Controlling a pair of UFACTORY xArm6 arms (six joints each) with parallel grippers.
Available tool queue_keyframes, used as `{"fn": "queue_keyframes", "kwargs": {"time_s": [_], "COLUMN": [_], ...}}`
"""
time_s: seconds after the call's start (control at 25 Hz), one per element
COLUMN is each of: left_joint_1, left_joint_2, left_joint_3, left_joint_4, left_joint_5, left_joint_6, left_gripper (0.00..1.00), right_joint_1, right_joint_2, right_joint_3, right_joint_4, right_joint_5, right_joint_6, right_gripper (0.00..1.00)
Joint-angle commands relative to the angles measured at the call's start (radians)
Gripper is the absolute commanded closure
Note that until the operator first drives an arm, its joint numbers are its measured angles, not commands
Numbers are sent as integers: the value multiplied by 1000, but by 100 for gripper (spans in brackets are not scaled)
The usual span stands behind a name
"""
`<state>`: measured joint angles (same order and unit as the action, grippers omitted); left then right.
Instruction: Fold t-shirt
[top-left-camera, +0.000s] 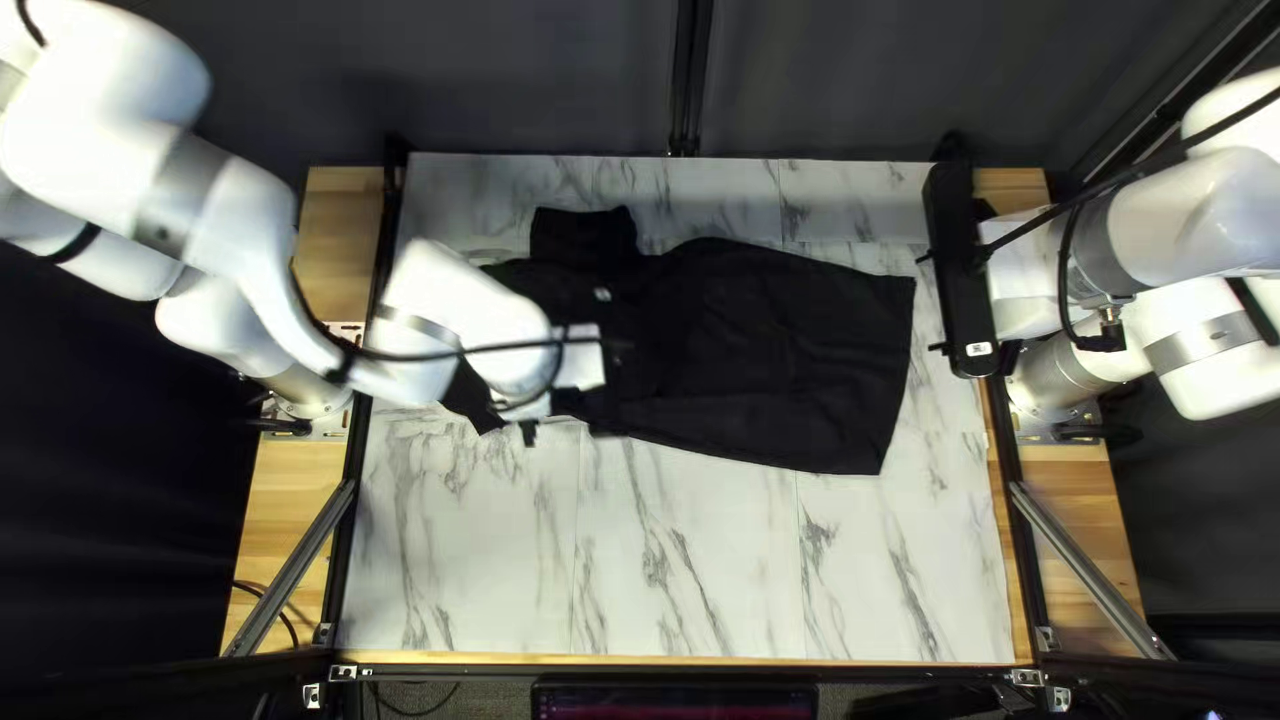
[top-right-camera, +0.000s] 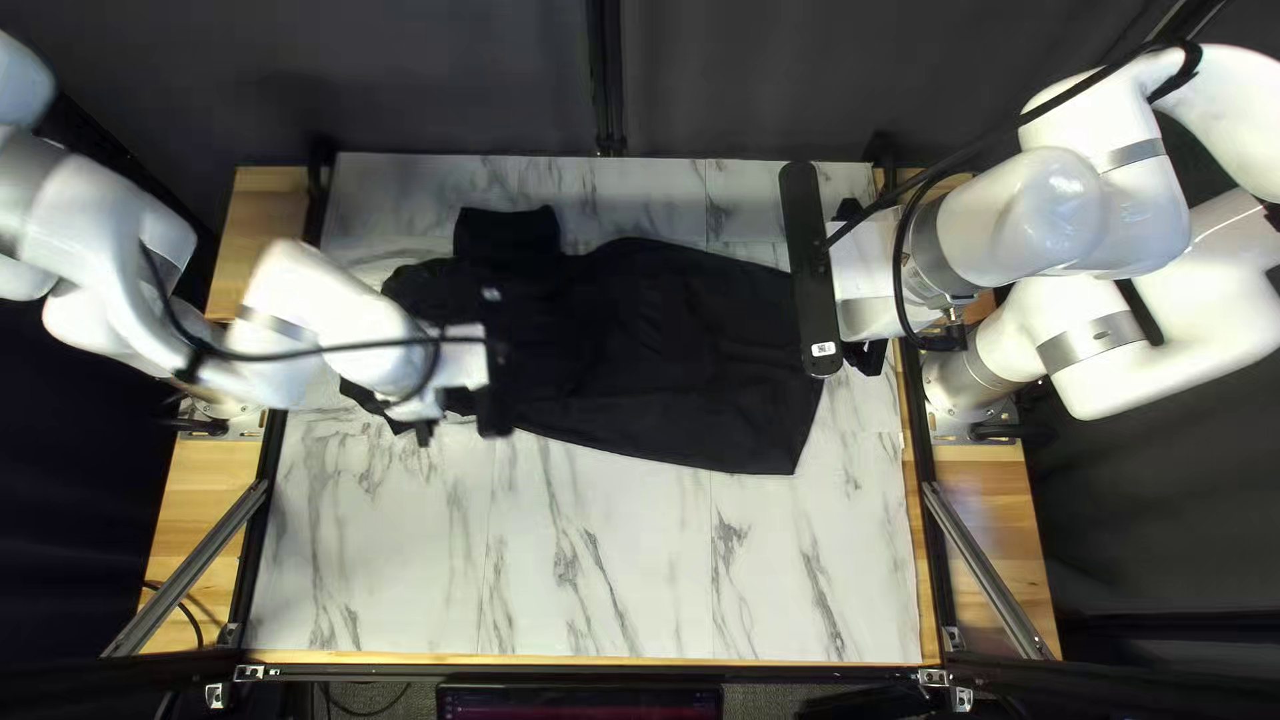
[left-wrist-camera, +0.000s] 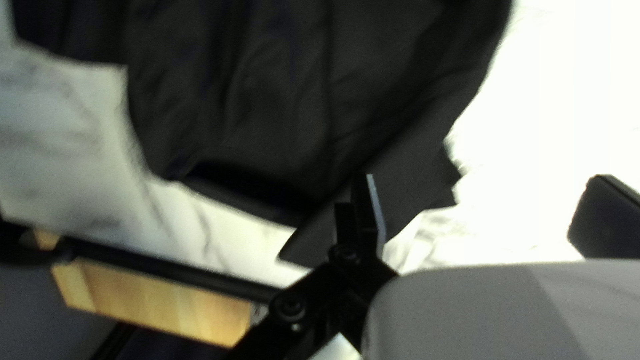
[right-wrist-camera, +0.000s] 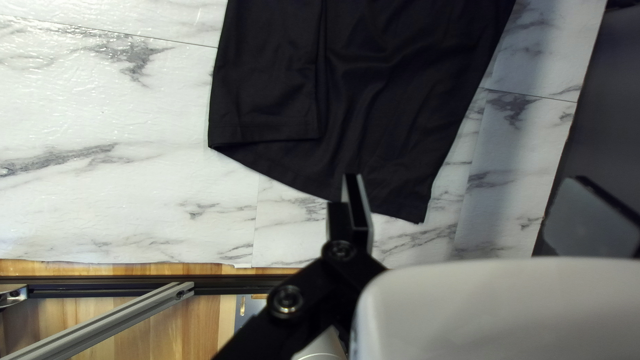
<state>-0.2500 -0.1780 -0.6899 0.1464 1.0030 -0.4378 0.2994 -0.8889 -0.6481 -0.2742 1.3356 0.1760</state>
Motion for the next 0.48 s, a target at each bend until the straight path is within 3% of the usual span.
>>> {"fn": "queue_keyframes", "kwargs": {"time_s": [0.04,0.24,0.28,0.32,0.36,0.48], "left_joint_1": [29,63,78,90,95,109], "left_joint_2": [73,112,127,133,136,154], "left_joint_3": [-21,9,25,40,45,77], "left_joint_4": [-62,-107,-117,-122,-124,-143], "left_joint_5": [-60,-116,-139,-153,-158,-195], "left_joint_6": [158,294,324,341,350,377], "left_gripper": [0,0,5,23,100,100], "right_joint_1": [0,0,0,0,0,0], "right_joint_2": [0,0,0,0,0,0], "right_joint_3": [0,0,0,0,0,0], "right_joint_4": [0,0,0,0,0,0], "right_joint_5": [0,0,0,0,0,0], "right_joint_6": [0,0,0,0,0,0], "right_gripper": [0,0,0,0,0,0]}}
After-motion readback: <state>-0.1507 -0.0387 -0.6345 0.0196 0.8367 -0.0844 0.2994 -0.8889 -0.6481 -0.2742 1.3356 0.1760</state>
